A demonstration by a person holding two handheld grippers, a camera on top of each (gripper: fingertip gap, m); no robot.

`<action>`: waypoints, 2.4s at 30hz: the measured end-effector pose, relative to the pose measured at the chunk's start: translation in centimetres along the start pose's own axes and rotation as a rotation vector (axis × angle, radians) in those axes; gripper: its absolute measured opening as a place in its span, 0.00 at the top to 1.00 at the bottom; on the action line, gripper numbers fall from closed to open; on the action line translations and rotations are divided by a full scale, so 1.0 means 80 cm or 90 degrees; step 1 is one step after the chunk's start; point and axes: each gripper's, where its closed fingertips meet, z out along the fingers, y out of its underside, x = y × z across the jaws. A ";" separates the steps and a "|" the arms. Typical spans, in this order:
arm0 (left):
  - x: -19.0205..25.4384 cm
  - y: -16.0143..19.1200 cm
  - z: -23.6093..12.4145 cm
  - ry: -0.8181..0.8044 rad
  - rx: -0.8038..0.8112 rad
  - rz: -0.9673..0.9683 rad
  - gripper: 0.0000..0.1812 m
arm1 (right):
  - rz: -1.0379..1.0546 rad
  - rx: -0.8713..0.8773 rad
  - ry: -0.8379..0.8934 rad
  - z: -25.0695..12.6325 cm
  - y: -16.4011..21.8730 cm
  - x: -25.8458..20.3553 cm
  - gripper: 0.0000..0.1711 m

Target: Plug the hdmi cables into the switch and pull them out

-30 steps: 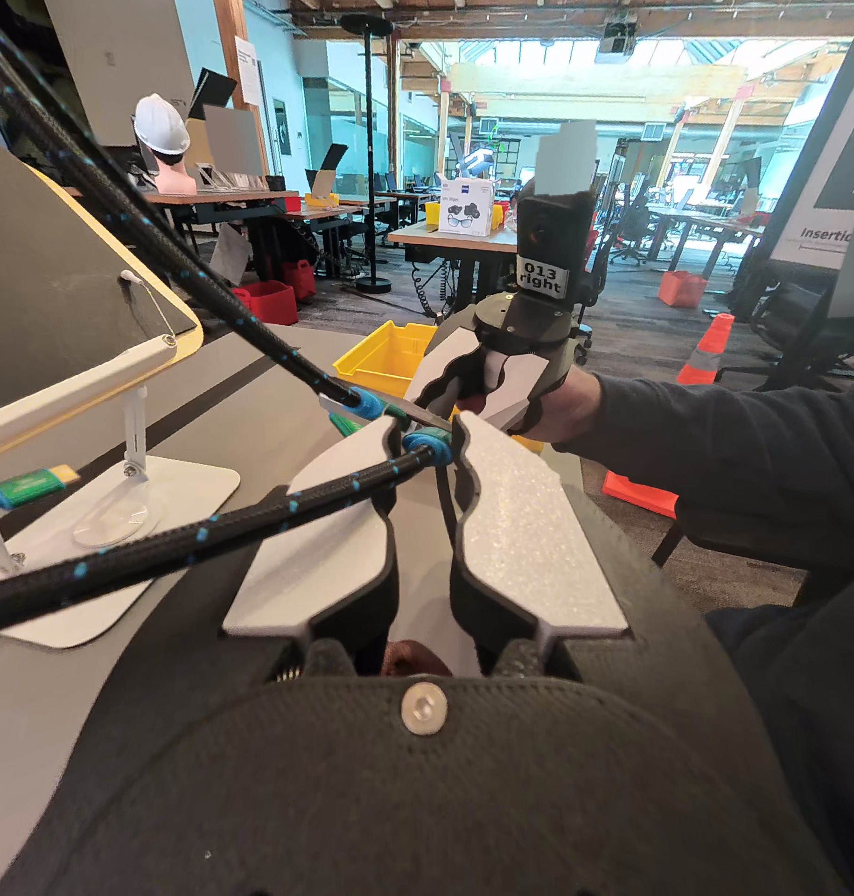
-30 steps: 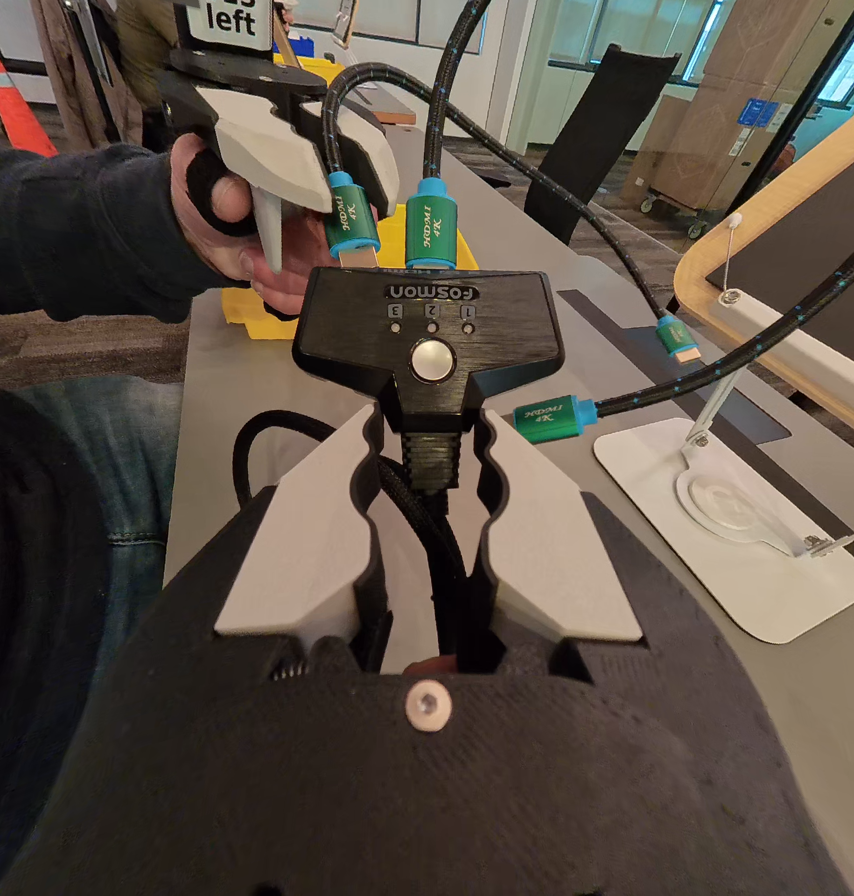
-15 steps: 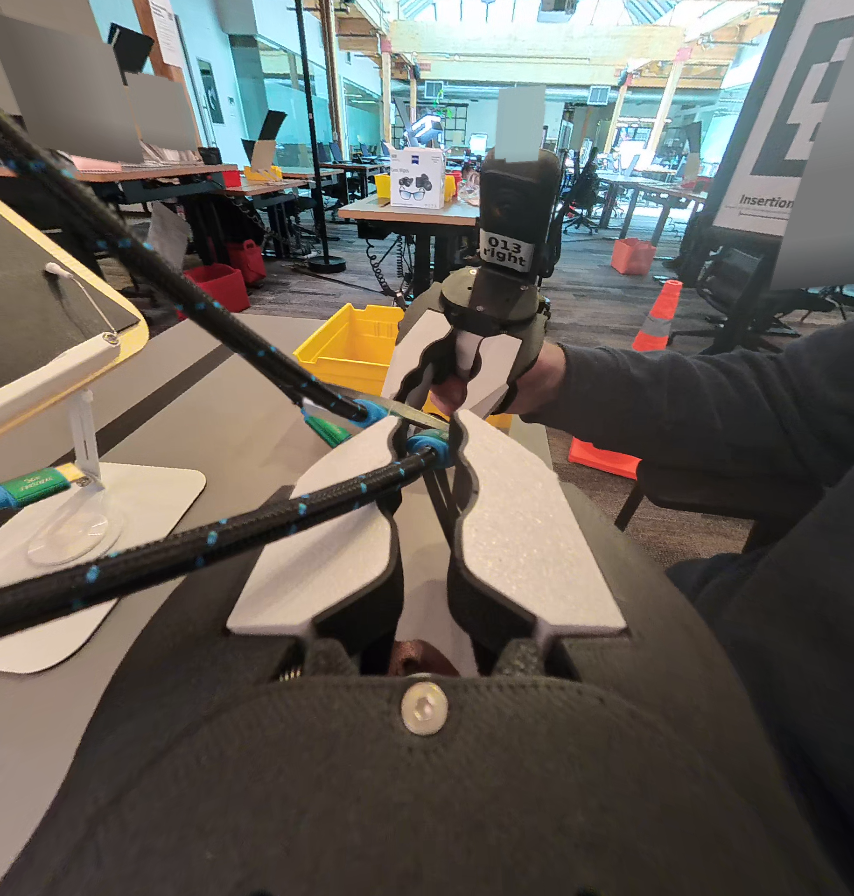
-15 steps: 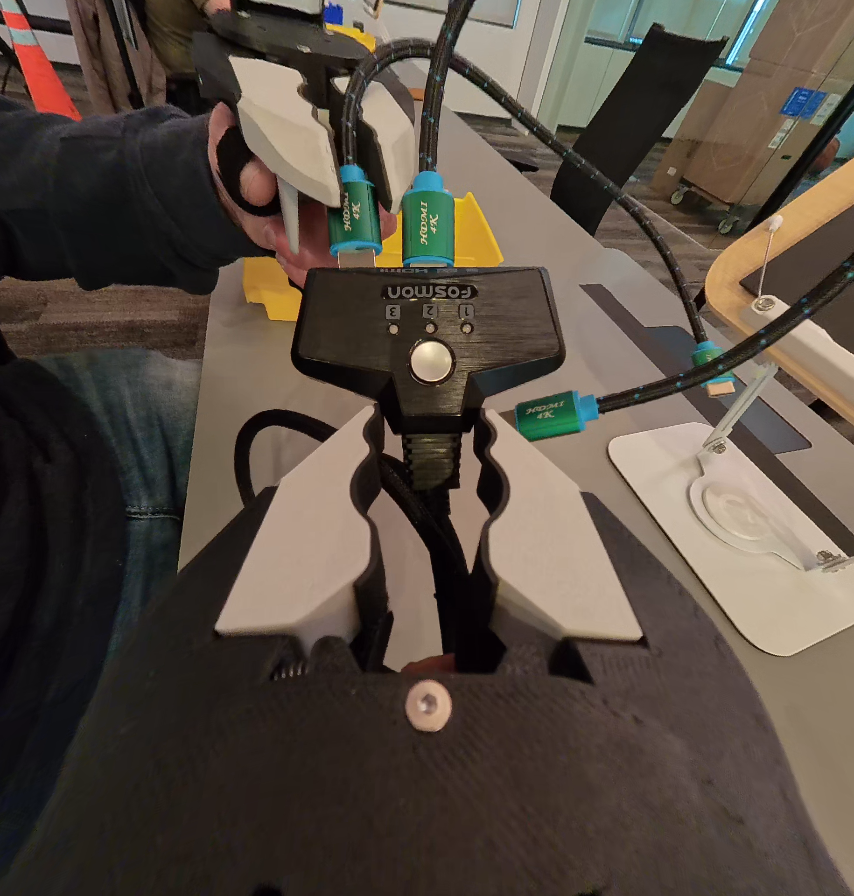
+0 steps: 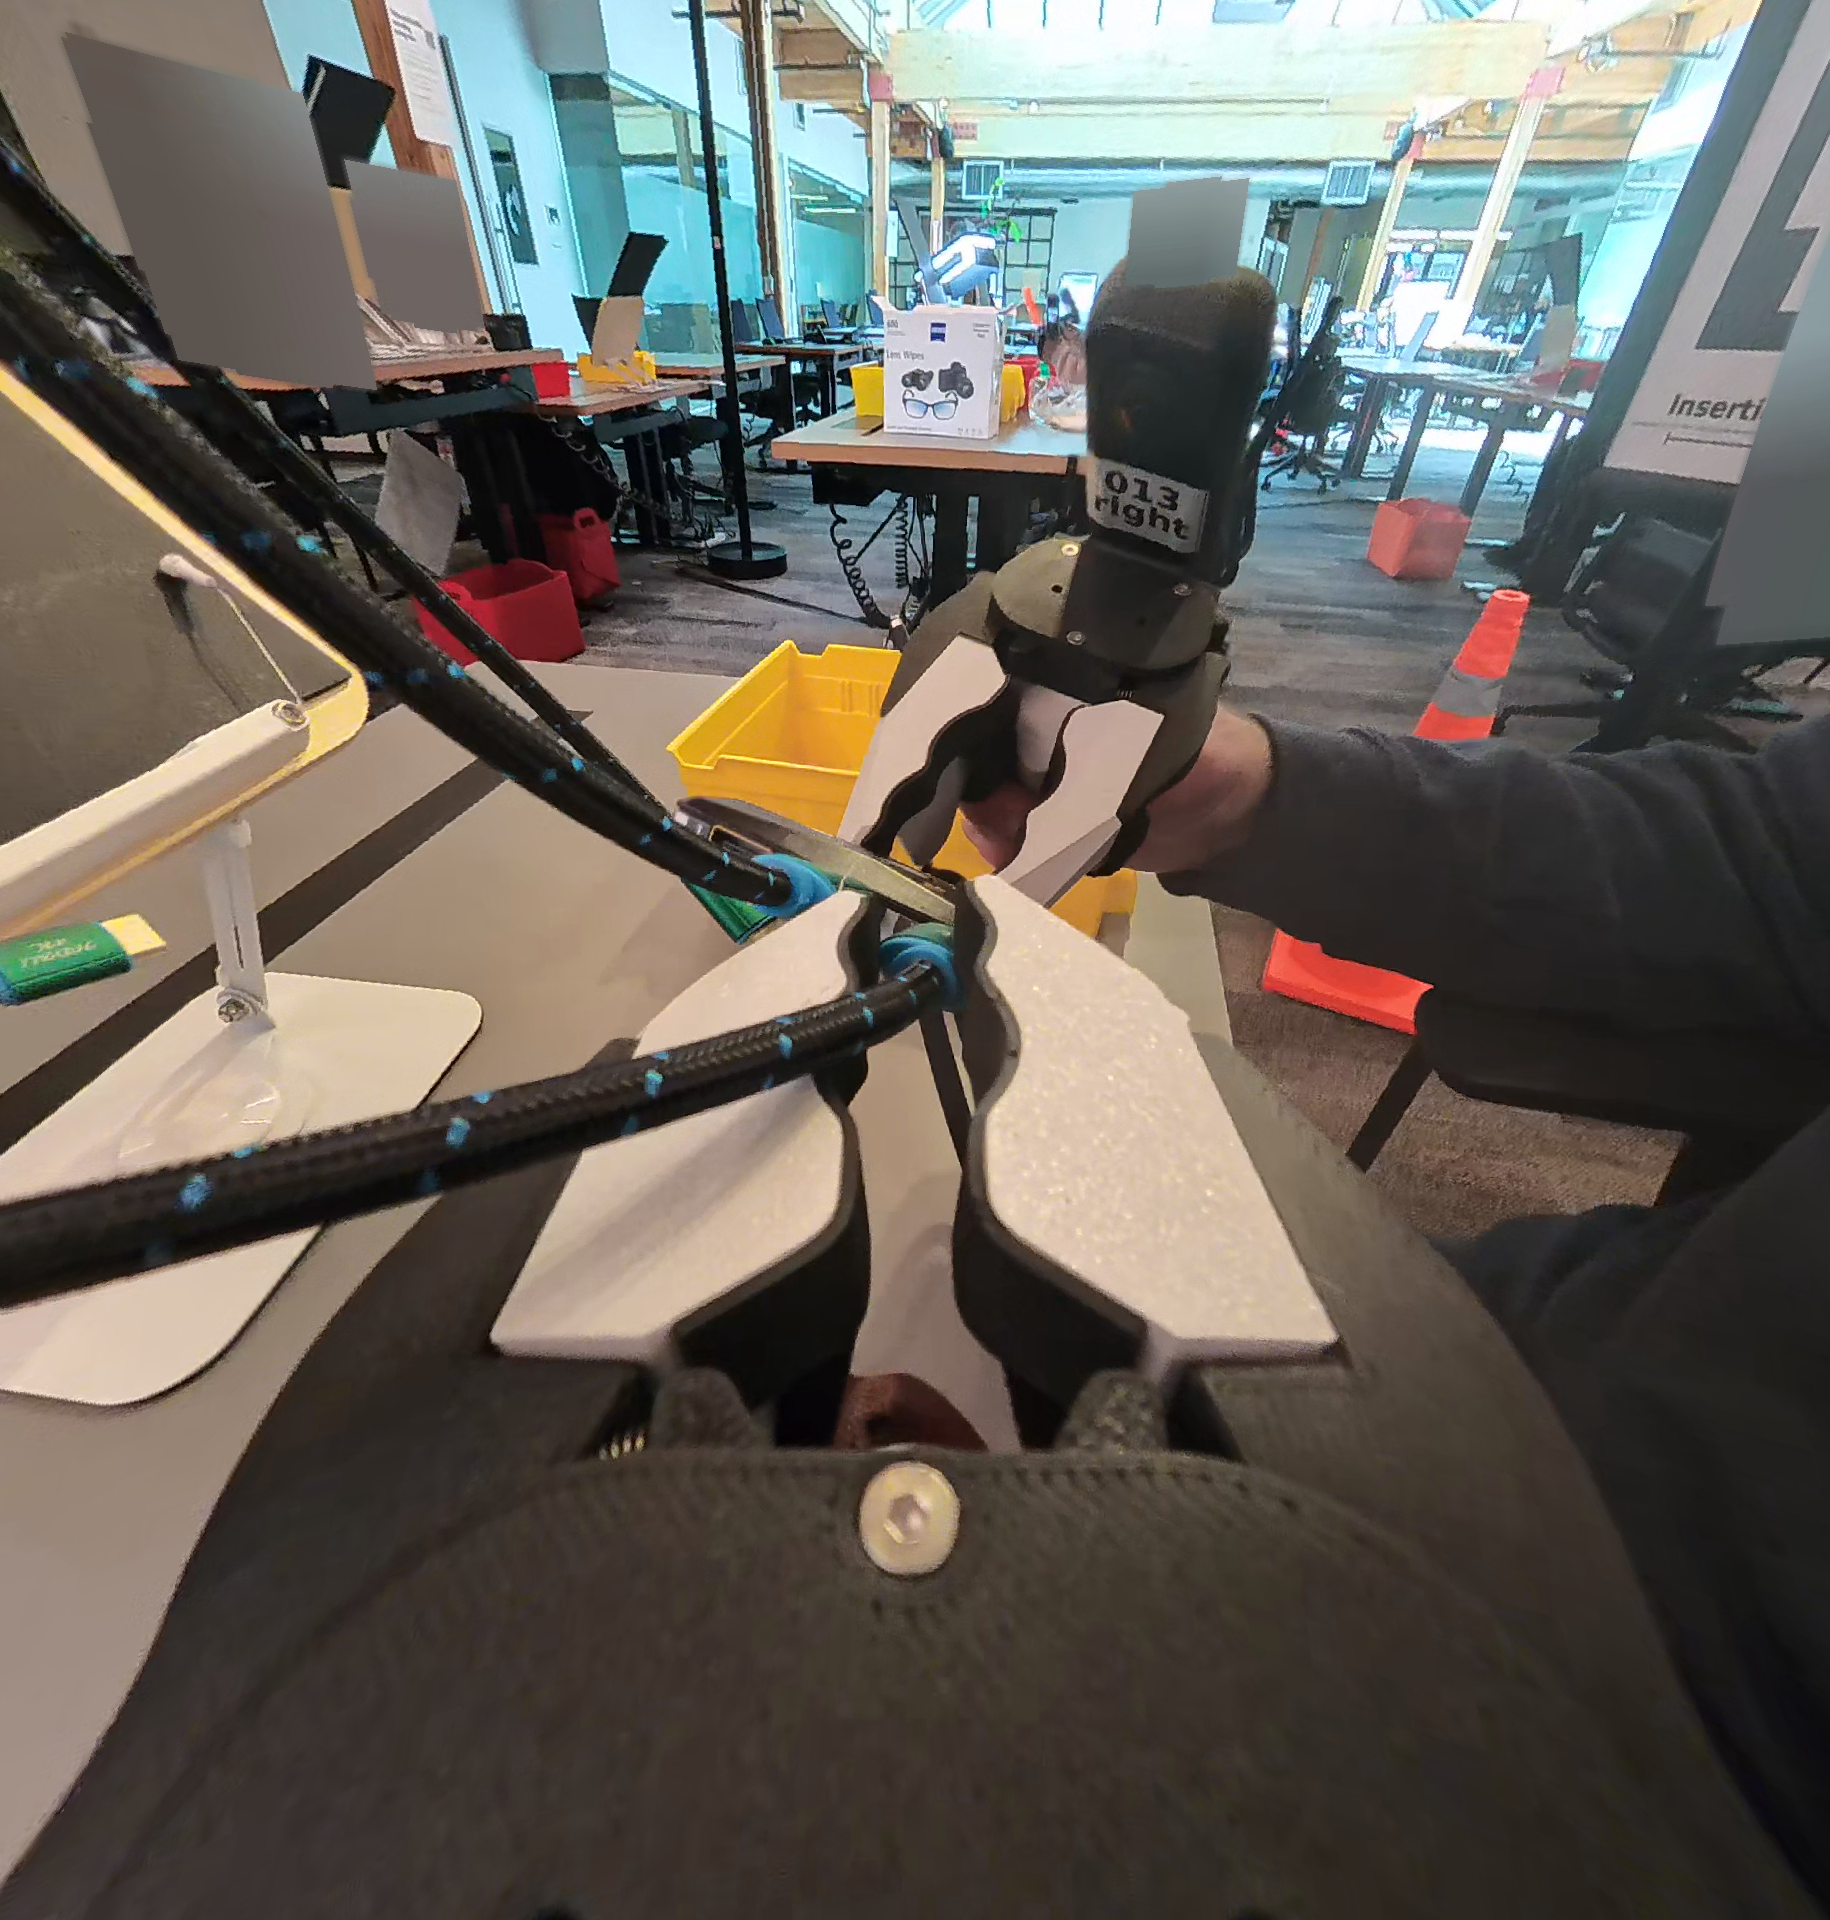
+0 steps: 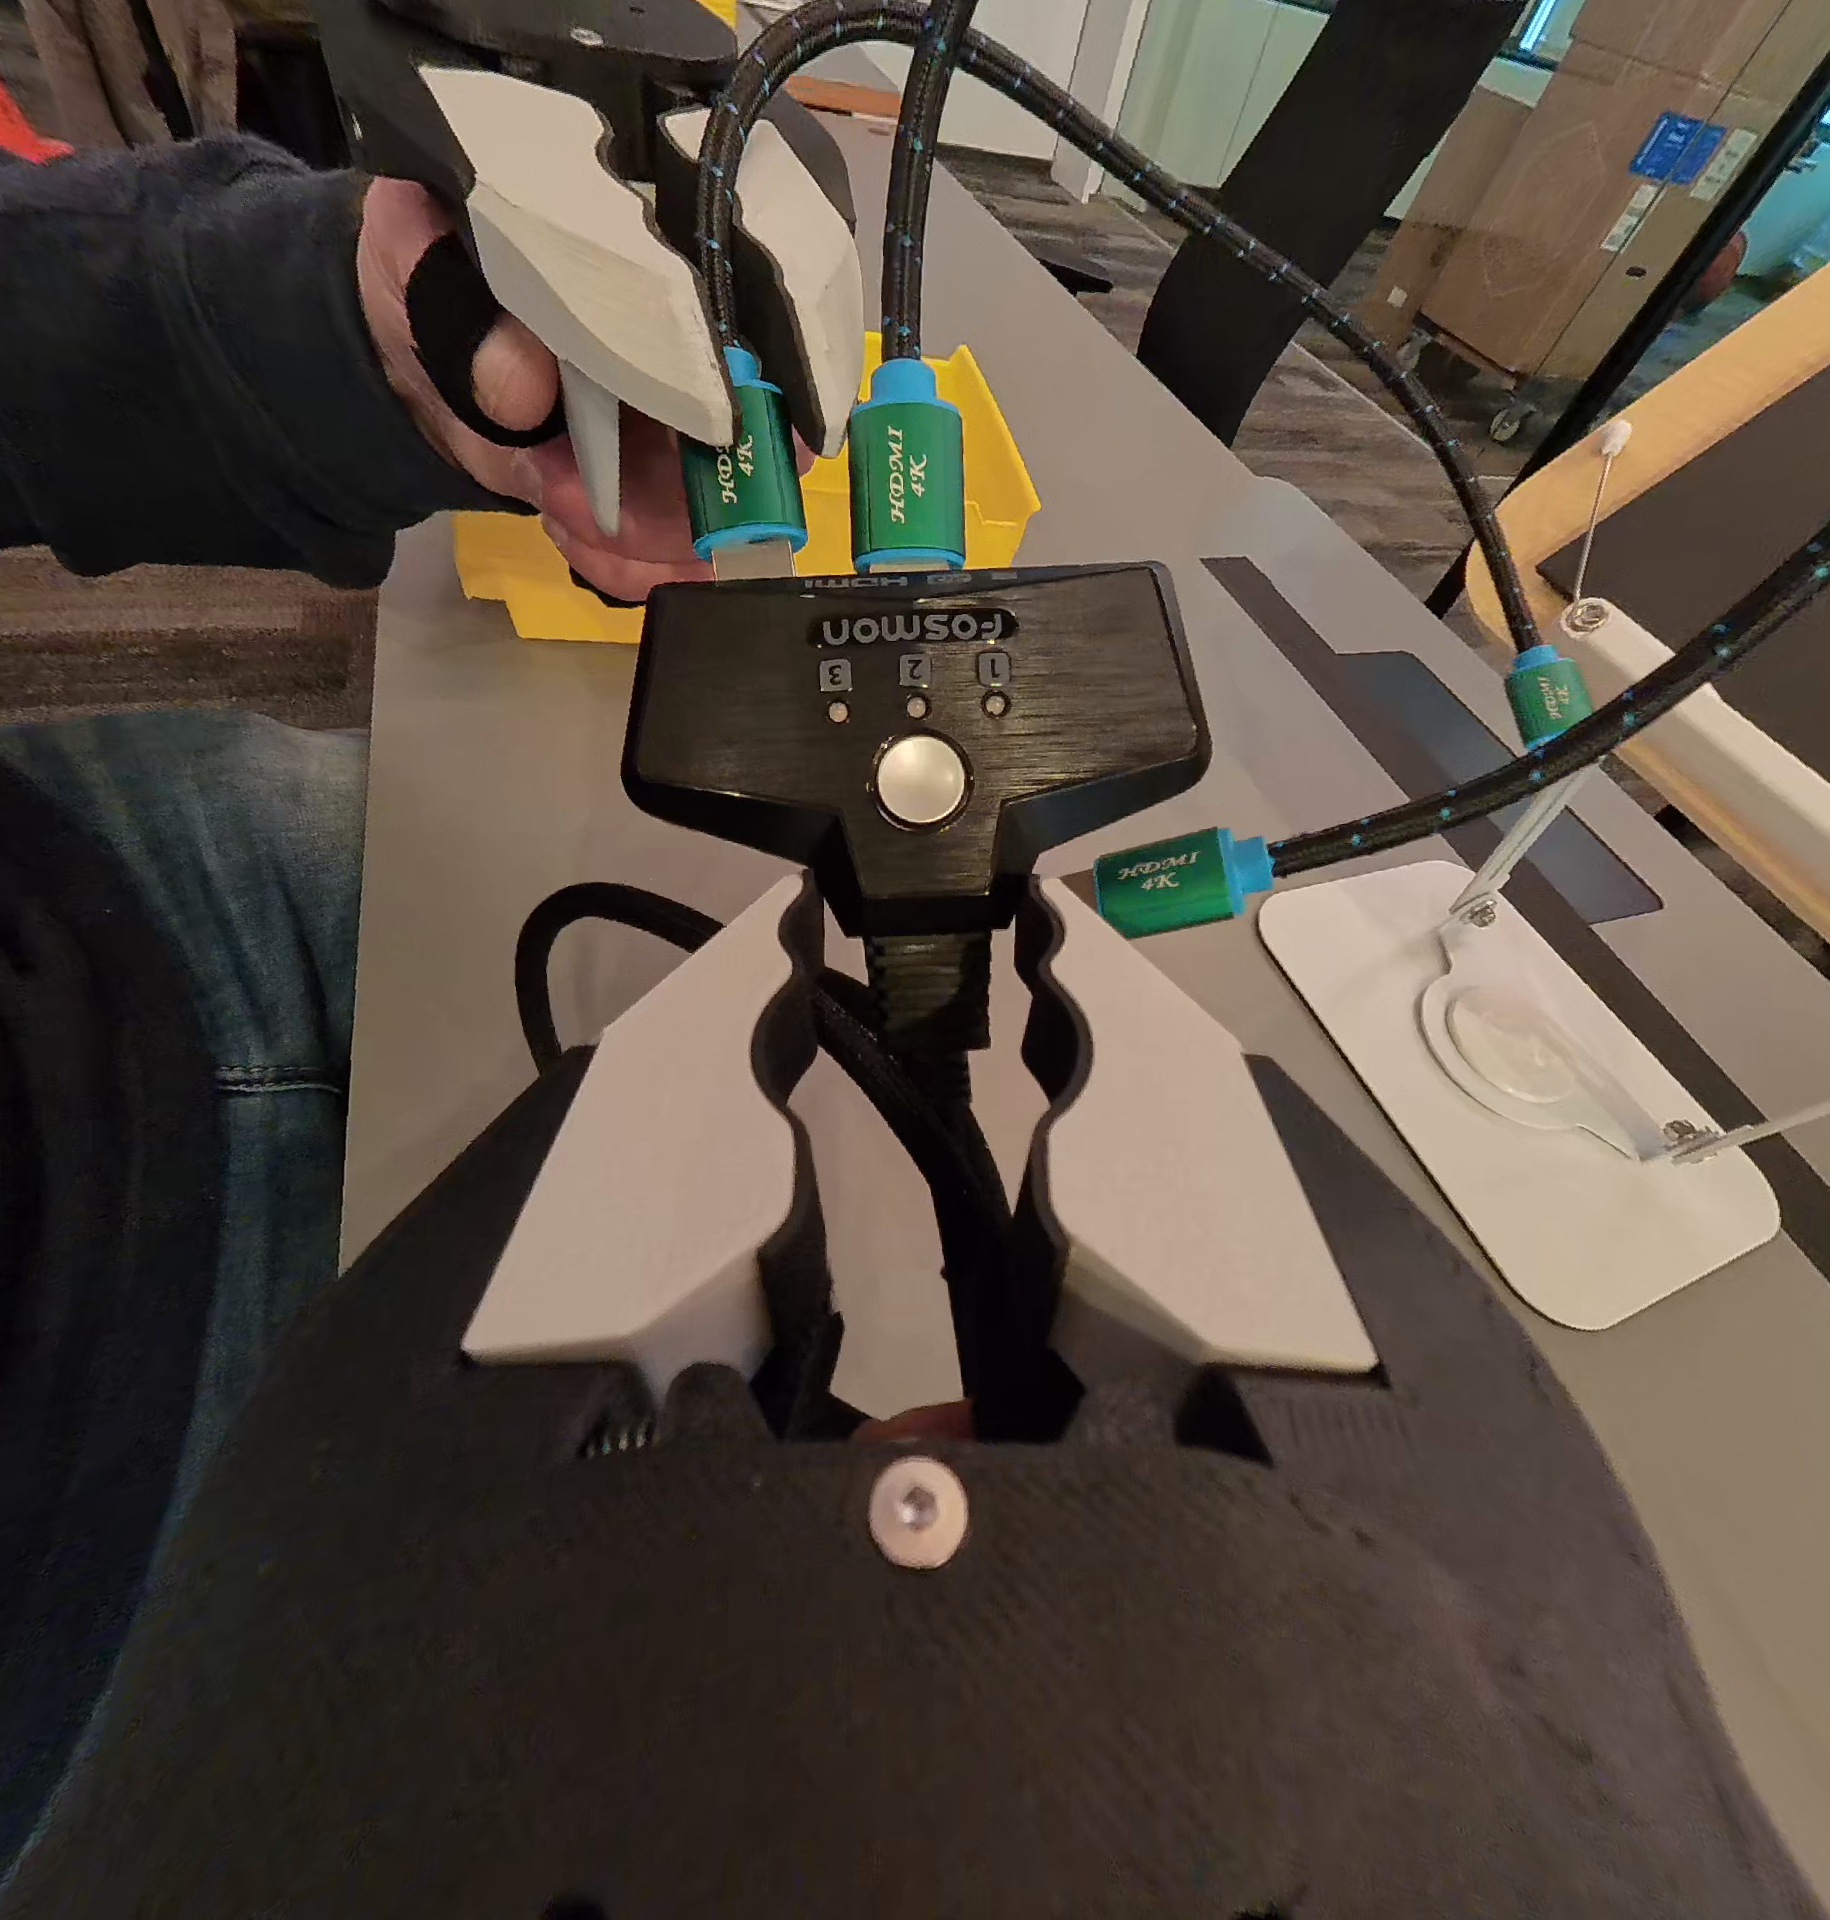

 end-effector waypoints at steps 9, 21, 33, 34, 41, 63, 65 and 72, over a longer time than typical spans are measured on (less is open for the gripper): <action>0.000 -0.002 0.000 0.003 0.014 -0.018 0.93 | 0.014 0.012 -0.016 0.000 0.000 -0.002 0.79; 0.005 -0.006 0.000 0.031 0.045 -0.051 0.92 | 0.037 0.017 -0.047 0.002 0.001 -0.007 0.79; 0.000 -0.002 0.005 0.007 0.038 -0.066 0.92 | 0.012 -0.042 0.000 0.003 0.007 -0.002 0.80; 0.000 -0.001 0.006 0.002 0.032 -0.060 0.92 | 0.009 -0.053 0.006 0.006 0.010 -0.002 0.80; -0.007 -0.005 0.005 -0.051 0.012 -0.015 0.93 | 0.027 -0.044 0.017 0.020 0.012 0.001 0.80; -0.038 0.014 -0.008 -0.049 0.020 -0.134 0.94 | -0.002 -0.070 0.095 0.024 0.011 0.011 0.80; -0.039 0.016 -0.006 -0.055 0.027 -0.134 0.93 | -0.003 -0.079 0.103 0.024 0.013 0.013 0.81; -0.050 0.021 -0.003 -0.092 0.059 -0.146 0.94 | 0.011 -0.084 0.125 0.026 0.016 0.020 0.81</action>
